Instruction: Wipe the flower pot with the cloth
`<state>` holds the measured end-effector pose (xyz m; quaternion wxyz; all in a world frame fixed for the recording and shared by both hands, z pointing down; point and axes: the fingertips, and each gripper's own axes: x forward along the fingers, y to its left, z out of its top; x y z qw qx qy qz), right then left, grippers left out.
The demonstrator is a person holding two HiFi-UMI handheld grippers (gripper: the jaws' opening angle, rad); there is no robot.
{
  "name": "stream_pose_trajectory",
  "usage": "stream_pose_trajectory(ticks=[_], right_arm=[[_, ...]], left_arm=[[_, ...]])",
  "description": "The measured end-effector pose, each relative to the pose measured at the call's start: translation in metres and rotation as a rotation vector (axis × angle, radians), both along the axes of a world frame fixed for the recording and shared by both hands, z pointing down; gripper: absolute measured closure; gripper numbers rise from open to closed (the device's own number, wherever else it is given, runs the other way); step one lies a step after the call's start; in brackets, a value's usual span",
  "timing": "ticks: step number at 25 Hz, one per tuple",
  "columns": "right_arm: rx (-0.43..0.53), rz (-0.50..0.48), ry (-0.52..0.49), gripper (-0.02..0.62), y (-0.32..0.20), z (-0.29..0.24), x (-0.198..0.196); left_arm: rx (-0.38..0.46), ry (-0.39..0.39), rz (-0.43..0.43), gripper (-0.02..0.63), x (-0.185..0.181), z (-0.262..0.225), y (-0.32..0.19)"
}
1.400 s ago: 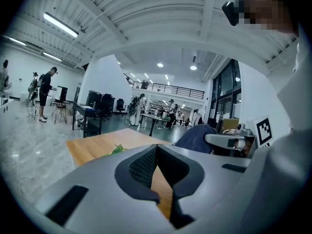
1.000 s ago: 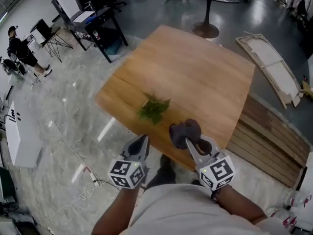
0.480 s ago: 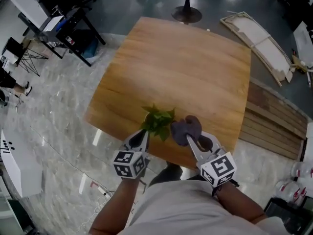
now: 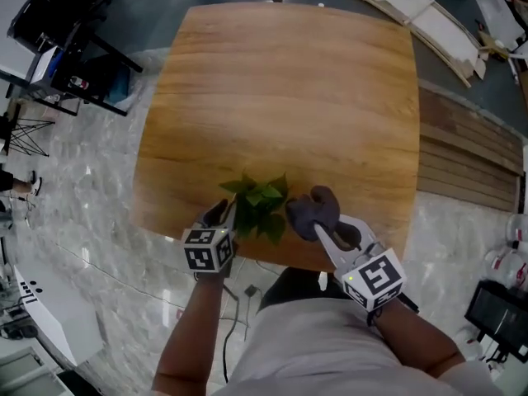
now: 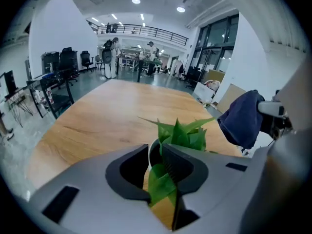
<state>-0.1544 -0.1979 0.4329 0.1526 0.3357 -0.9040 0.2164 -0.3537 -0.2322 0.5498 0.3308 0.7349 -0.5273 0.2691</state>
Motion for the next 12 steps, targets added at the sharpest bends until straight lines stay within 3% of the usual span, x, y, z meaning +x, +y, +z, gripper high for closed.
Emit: stream_pose_trajectory(ticks=[7,12], right_arm=[[-0.061,0.022,-0.016,0.561,-0.008,0.043,-0.001],[-0.074,0.015,-0.012,0.561,-0.011,0.058,0.000]], left_arm=[[-0.081,-0.039,0.055,0.534,-0.002,0.045,-0.018],[-0.097,0.019,0.019,0.545,-0.002,0.061,-0.018]])
